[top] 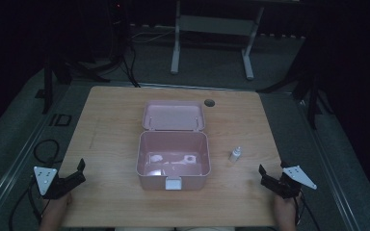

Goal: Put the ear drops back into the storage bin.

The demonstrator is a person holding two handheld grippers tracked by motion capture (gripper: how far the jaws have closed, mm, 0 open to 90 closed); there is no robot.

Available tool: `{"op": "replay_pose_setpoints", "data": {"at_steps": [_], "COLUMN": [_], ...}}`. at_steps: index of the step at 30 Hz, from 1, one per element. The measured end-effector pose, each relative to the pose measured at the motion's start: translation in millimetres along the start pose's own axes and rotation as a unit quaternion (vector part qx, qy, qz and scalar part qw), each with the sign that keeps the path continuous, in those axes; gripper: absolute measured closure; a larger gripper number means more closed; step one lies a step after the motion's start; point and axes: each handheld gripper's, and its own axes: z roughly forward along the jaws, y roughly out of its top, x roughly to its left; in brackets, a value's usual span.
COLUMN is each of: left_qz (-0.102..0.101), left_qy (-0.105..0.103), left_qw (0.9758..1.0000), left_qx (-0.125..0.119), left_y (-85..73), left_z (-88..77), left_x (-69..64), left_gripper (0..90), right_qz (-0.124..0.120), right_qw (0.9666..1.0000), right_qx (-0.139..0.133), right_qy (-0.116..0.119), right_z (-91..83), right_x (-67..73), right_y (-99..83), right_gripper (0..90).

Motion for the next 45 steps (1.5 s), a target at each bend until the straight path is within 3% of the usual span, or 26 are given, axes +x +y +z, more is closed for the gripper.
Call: {"op": "replay_pose_setpoints", "data": {"at_steps": [8,16,17,18,19,20,22,24,27,28,29,30,36,37,39,42,43,44,45], "left_qz": [0.012,0.012,0.013,0.015,0.015,0.015,0.015,0.014,0.014,0.014,0.014,0.014,0.013,0.013,0.014,0.014,0.013,0.012,0.012], "left_qy": [-0.004,-0.007,-0.006,-0.006,-0.006,-0.006,-0.007,-0.007,-0.007,-0.007,-0.007,-0.008,-0.009,-0.009,-0.009,-0.009,-0.010,-0.010,-0.011], "left_qw": [0.9999,0.9999,0.9999,0.9998,0.9998,0.9998,0.9999,0.9999,0.9999,0.9999,0.9999,0.9999,0.9999,0.9999,0.9999,0.9999,0.9999,0.9999,0.9999], "left_qx": [0.007,0.006,0.006,0.007,0.006,0.006,0.006,0.006,0.006,0.006,0.006,0.005,0.004,0.004,0.004,0.004,0.004,0.003,0.003], "left_y": [0.2,-0.3,-0.4,-0.3,-0.4,-0.4,-0.5,-0.5,-0.5,-0.5,-0.5,-0.5,-0.6,-0.6,-0.6,-0.6,-0.6,-0.6,-0.7], "left_z": [1.1,1.3,1.3,1.3,1.0,1.0,0.8,0.9,0.9,0.9,0.8,0.8,0.8,0.7,0.6,0.6,0.6,0.6,0.6], "left_x": [-1.4,-1.8,-2.0,-2.0,-2.2,-2.2,-2.1,-2.1,-2.0,-2.0,-2.1,-2.1,-2.0,-2.0,-2.0,-2.0,-1.9,-1.8,-1.8], "left_gripper": [0.3,0.3,0.3,0.3,0.3,0.3,0.3,0.3,0.3,0.3,0.3,0.3,0.3,0.3,0.3,0.3,0.3,0.3,0.3], "right_qz": [-0.017,-0.015,-0.016,-0.016,-0.022,-0.022,-0.039,-0.050,-0.056,-0.056,-0.058,-0.061,-0.071,-0.072,-0.083,-0.101,-0.111,-0.128,-0.135], "right_qw": [0.9998,0.9993,0.9983,0.9983,0.9962,0.9962,0.9927,0.9829,0.9716,0.9716,0.9678,0.9614,0.9460,0.9410,0.9341,0.9198,0.9144,0.9068,0.9024], "right_qx": [0.011,0.023,0.044,0.044,0.070,0.070,0.095,0.155,0.206,0.206,0.221,0.245,0.293,0.308,0.326,0.356,0.368,0.382,0.390], "right_qy": [0.008,0.026,0.035,0.035,0.046,0.046,0.063,0.086,0.102,0.102,0.105,0.108,0.118,0.120,0.120,0.130,0.127,0.124,0.125], "right_z": [2.0,3.9,7.0,7.0,9.9,9.9,11.5,14.3,16.2,16.2,16.5,16.6,13.3,12.9,11.8,10.7,10.9,10.3,10.3], "right_x": [4.1,3.1,2.9,2.9,3.8,3.8,5.5,8.2,10.5,10.5,11.0,11.4,10.5,10.7,12.2,14.5,16.1,18.7,19.9], "right_y": [0.8,1.7,3.6,3.6,6.8,6.8,10.2,15.0,18.7,18.7,19.9,22.1,32.0,34.4,37.7,41.7,42.7,43.9,44.6], "right_gripper": [13.6,13.6,13.6,13.6,13.7,13.7,13.6,13.5,13.2,13.2,13.2,13.3,13.5,13.5,12.9,12.3,12.4,12.5,12.5]}}
